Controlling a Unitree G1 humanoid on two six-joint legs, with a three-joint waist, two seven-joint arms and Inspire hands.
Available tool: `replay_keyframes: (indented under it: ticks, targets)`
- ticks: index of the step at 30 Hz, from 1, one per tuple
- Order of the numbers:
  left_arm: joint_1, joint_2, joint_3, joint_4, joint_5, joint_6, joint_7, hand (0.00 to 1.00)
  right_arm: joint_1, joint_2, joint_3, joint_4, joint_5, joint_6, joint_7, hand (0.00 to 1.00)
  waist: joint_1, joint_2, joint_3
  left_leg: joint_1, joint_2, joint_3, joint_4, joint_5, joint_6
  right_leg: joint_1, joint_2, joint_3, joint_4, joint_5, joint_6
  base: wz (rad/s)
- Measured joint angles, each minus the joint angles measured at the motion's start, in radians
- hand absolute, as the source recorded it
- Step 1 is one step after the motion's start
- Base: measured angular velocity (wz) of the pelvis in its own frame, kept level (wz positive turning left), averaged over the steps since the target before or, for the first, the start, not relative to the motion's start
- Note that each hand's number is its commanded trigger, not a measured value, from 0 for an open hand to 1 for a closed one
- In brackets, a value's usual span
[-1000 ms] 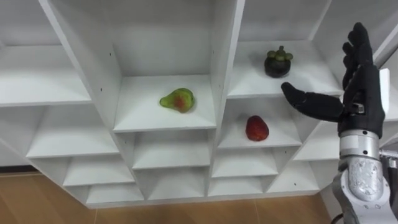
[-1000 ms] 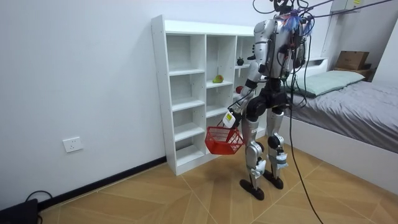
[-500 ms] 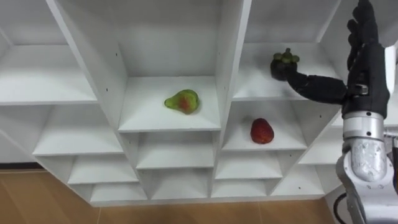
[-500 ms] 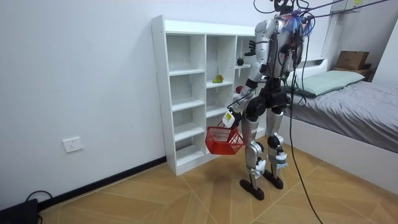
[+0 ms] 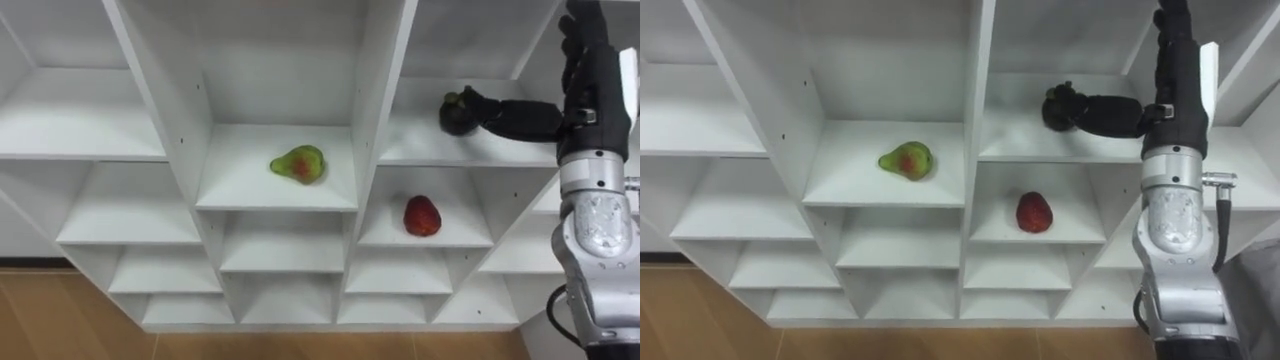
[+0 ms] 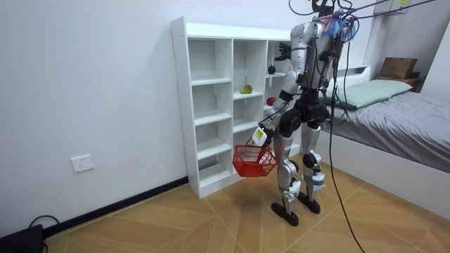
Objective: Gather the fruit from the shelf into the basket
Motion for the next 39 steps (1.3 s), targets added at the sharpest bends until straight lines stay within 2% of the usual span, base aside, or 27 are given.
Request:
replay_keyframes:
  ticks: [11,14,17,25,28,32,36,39]
  targets:
    - [-0.004,0.000,0.000,-0.012,-0.002,0.004,-0.007,1.00,0.000,-0.015,0.001,0.012,-0.002,0.008,-0.001,0.00,0.024,0.000,0.0021,-0.014,-0.001,-0.002,0.001,0.000,0.000,-0.011,0.000,-0.003,-0.001,0.000,0.000,0.00]
    - [-0.004,0.000,-0.001,-0.012,-0.002,0.012,-0.010,1.00,-0.001,-0.021,0.006,0.046,-0.002,0.011,0.001,0.00,0.026,0.000,0.0018,-0.015,-0.001,-0.004,0.001,0.000,0.000,-0.011,0.000,-0.005,-0.001,0.000,0.000,0.01]
    - [-0.003,0.000,0.000,-0.012,-0.002,0.016,-0.018,1.00,-0.001,-0.022,0.008,0.048,-0.002,0.030,0.010,0.00,0.026,0.002,0.0028,-0.016,-0.001,-0.006,0.001,0.000,0.000,-0.012,0.000,-0.006,-0.001,0.000,0.000,0.00]
    - [-0.004,0.000,-0.002,-0.013,-0.004,0.017,-0.016,1.00,-0.001,-0.029,0.011,0.066,-0.003,0.030,0.020,0.00,0.028,0.000,0.0023,-0.017,-0.001,-0.013,0.001,0.000,0.000,-0.011,0.000,-0.013,-0.001,0.000,0.000,0.01]
    - [-0.004,0.000,-0.002,-0.013,-0.004,0.018,-0.014,1.00,-0.001,-0.029,0.015,0.077,-0.003,0.050,0.027,0.00,0.028,0.001,0.0024,-0.019,-0.001,-0.014,0.001,0.000,0.000,-0.012,0.000,-0.014,-0.001,0.000,0.000,0.00]
    - [-0.005,0.000,-0.002,-0.016,-0.003,0.025,-0.001,1.00,-0.002,-0.032,0.023,0.079,-0.002,0.052,0.036,0.00,0.028,0.000,0.0023,-0.019,-0.001,-0.015,0.001,0.000,0.000,-0.011,0.000,-0.015,-0.002,0.000,0.000,0.00]
    - [-0.003,0.000,-0.001,-0.041,0.000,0.042,-0.003,1.00,-0.032,-0.037,0.031,0.146,-0.016,0.053,0.048,0.00,0.031,-0.002,0.0012,-0.018,-0.002,-0.015,0.002,0.000,0.000,-0.011,-0.001,-0.015,-0.001,0.000,0.000,0.00]
    - [-0.005,0.000,-0.002,-0.052,-0.003,0.044,-0.006,1.00,-0.054,-0.038,0.044,0.179,-0.034,0.072,0.057,0.00,0.034,-0.003,0.0009,-0.017,-0.002,-0.015,0.002,0.001,-0.001,-0.011,-0.001,-0.015,-0.001,0.000,0.000,0.00]
